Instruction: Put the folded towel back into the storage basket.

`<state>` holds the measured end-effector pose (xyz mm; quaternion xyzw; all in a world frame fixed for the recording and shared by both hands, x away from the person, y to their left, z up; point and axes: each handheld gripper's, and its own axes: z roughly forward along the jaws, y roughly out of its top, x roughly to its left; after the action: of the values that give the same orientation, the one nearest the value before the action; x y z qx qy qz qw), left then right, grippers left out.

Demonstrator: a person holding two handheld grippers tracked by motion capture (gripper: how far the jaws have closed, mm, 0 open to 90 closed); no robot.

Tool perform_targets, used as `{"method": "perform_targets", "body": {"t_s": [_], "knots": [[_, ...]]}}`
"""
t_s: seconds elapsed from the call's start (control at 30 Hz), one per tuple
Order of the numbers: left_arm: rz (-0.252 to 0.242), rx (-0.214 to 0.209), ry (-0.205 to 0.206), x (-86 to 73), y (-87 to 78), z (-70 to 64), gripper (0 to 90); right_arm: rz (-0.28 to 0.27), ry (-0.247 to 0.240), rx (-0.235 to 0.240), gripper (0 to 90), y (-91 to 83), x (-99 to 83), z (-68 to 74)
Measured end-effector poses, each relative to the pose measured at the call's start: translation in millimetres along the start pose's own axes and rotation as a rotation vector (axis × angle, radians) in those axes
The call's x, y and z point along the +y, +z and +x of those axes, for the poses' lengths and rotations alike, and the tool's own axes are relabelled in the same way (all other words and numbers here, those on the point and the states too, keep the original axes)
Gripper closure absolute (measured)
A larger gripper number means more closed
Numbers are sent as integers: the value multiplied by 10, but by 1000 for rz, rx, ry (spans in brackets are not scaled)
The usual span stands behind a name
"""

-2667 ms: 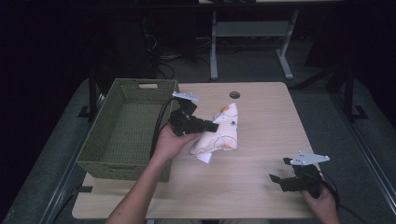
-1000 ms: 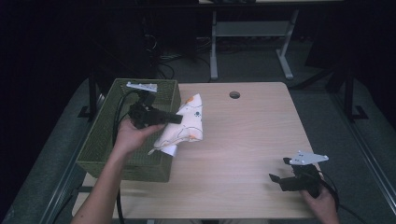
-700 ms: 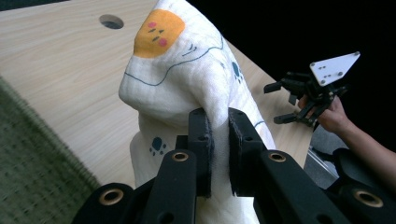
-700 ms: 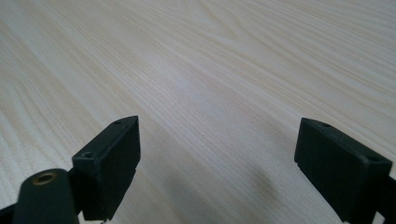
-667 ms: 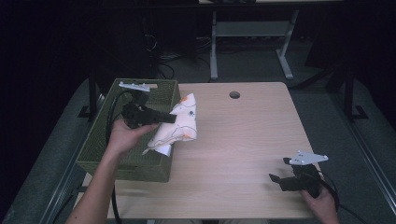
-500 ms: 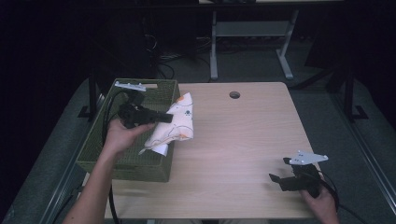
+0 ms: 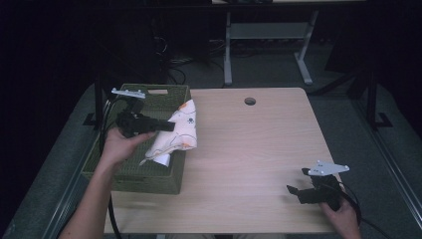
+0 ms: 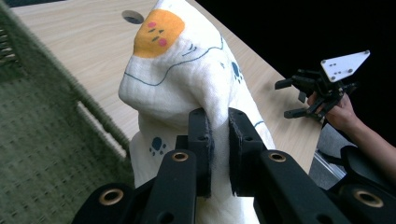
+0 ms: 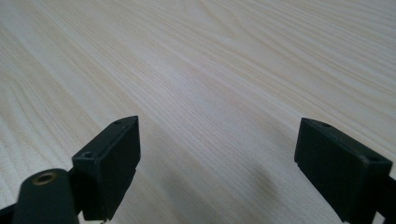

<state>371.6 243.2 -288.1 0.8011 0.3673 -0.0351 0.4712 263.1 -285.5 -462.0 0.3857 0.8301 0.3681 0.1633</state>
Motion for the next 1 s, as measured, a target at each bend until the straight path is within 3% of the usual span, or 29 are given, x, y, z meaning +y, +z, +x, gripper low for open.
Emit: {"method": "perform_targets", "body": {"t_s": [0.37, 1.0], "knots": [[2, 23, -19, -83, -150, 151, 816, 4, -3, -7, 140, 6, 1, -4], [10, 39, -38, -174, -285, 277, 815, 8, -1, -3, 140, 12, -11, -15]]}}
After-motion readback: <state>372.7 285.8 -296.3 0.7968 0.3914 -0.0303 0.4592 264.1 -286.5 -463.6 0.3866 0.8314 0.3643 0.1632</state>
